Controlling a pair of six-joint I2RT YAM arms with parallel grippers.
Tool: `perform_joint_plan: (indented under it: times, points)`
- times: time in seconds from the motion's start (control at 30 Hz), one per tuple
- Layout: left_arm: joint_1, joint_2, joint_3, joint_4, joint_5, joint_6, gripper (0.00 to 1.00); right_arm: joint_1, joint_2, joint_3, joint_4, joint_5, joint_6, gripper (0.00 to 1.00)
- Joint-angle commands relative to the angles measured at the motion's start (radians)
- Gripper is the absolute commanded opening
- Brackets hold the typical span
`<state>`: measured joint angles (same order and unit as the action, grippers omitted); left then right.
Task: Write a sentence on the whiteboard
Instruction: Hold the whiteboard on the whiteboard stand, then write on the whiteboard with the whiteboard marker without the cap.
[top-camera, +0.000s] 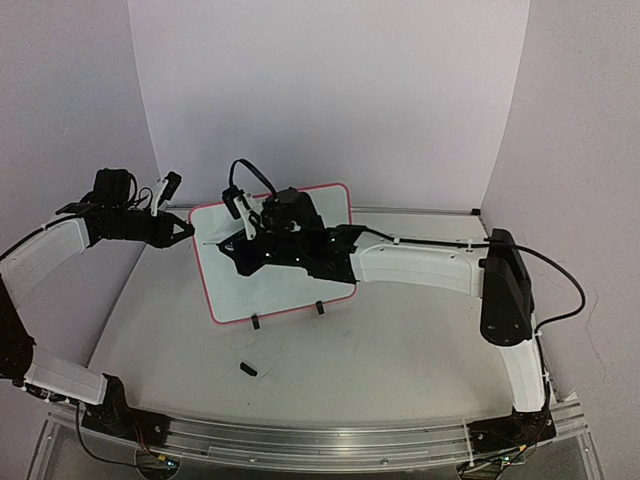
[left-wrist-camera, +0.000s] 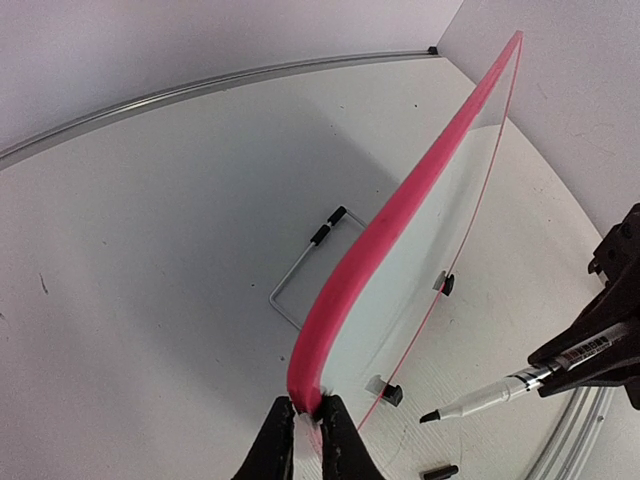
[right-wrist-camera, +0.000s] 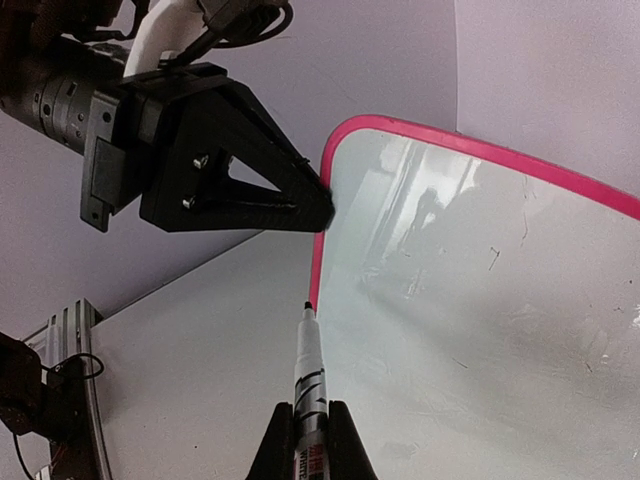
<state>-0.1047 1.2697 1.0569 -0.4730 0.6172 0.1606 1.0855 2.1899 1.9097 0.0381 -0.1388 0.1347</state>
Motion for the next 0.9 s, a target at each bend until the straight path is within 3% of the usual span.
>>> perform_joint_plan:
  times: [0.0,0.87]
  points:
    - [0.002,-0.015,-0.005,0.014,0.002,0.013,0.1,0.006,0.033,0.064,0.032,0.026,-0.01,0.0]
    - [0.003,-0.002,-0.006,0.024,0.026,0.013,0.0,0.007,0.115,0.161,0.008,0.084,-0.031,0.0]
